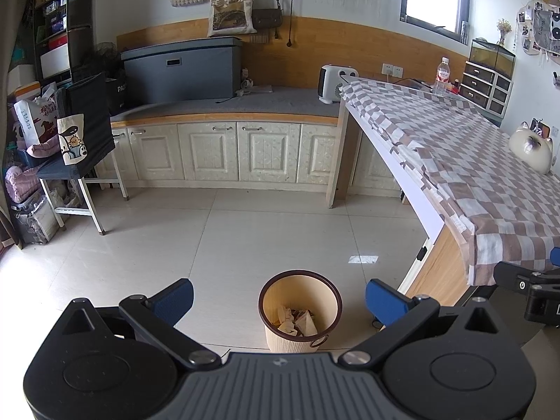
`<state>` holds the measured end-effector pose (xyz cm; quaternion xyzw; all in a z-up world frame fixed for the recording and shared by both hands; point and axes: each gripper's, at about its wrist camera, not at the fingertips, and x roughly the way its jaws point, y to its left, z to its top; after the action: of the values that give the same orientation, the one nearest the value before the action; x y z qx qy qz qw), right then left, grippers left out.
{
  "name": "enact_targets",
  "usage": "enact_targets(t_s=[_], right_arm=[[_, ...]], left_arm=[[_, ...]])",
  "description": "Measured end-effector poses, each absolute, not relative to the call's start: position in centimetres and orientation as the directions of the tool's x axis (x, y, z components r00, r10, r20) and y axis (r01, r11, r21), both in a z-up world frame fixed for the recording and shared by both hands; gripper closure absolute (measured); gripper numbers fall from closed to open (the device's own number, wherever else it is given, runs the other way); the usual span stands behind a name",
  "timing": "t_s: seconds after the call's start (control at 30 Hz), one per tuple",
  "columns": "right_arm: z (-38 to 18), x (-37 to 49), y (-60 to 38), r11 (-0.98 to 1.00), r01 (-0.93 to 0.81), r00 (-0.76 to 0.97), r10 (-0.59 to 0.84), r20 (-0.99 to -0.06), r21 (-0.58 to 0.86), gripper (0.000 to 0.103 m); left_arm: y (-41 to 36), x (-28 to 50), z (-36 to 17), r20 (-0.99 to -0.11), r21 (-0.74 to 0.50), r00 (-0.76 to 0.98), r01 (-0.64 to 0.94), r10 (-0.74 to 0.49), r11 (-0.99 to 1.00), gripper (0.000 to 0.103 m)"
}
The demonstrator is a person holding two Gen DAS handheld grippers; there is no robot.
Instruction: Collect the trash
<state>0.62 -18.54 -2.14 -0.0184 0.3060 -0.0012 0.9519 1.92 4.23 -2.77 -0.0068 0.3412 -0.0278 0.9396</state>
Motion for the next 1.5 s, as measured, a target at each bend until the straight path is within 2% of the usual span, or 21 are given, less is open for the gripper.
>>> enact_targets(t_s=[1.5], right_arm=[[-1.92,0.62,-18.92,0.999,-0.005,0.815,-0.016,-0.58,-0.035,0.0]], left_arm=[[4.32,1.87,-2.51,-0.638,-0.03,0.768,0.049,-0.056,0.998,0.0]])
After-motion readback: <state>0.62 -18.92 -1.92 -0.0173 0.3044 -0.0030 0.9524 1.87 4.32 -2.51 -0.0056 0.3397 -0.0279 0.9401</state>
